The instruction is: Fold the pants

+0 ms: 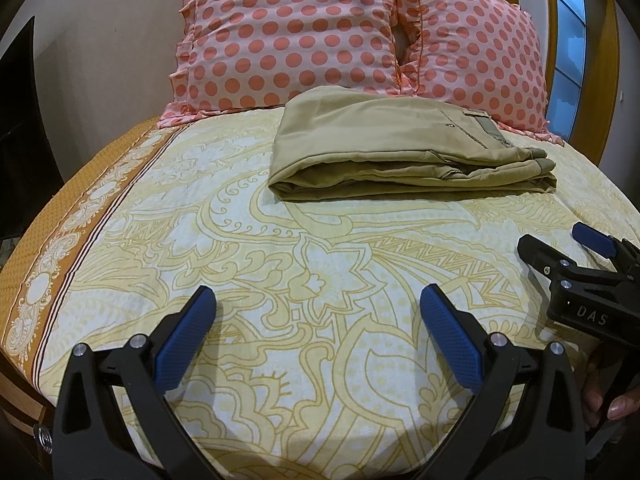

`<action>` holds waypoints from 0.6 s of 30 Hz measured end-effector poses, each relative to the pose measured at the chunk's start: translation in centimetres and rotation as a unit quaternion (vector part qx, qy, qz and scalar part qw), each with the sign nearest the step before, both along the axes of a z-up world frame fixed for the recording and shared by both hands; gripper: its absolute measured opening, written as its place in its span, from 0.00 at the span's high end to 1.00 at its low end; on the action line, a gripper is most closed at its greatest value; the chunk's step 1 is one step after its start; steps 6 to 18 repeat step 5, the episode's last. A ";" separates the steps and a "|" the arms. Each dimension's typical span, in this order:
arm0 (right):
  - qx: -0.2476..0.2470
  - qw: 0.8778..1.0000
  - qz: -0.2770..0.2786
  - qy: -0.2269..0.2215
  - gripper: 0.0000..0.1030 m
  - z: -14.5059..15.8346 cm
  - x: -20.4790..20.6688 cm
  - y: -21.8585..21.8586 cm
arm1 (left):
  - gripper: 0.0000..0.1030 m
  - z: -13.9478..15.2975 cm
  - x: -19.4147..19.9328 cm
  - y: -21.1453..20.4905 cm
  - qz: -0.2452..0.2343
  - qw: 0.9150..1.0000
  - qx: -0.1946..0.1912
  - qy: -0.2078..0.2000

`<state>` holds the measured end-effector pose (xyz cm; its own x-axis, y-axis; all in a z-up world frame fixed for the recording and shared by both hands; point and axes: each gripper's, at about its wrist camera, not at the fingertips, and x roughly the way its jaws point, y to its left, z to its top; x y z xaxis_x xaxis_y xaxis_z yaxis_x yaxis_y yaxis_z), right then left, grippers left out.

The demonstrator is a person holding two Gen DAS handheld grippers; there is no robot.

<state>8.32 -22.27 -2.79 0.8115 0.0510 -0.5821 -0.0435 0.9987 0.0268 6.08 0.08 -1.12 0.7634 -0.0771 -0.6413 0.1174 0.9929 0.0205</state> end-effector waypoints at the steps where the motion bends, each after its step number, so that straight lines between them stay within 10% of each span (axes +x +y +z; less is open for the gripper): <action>1: 0.000 1.000 0.000 0.000 0.01 0.0 0.1 0.0 | 0.02 0.0 0.0 0.0 0.000 1.000 0.000 -0.001; 18: 0.000 1.000 0.000 0.000 0.01 0.0 0.1 0.0 | 0.02 0.0 0.0 0.0 0.000 1.000 0.000 0.000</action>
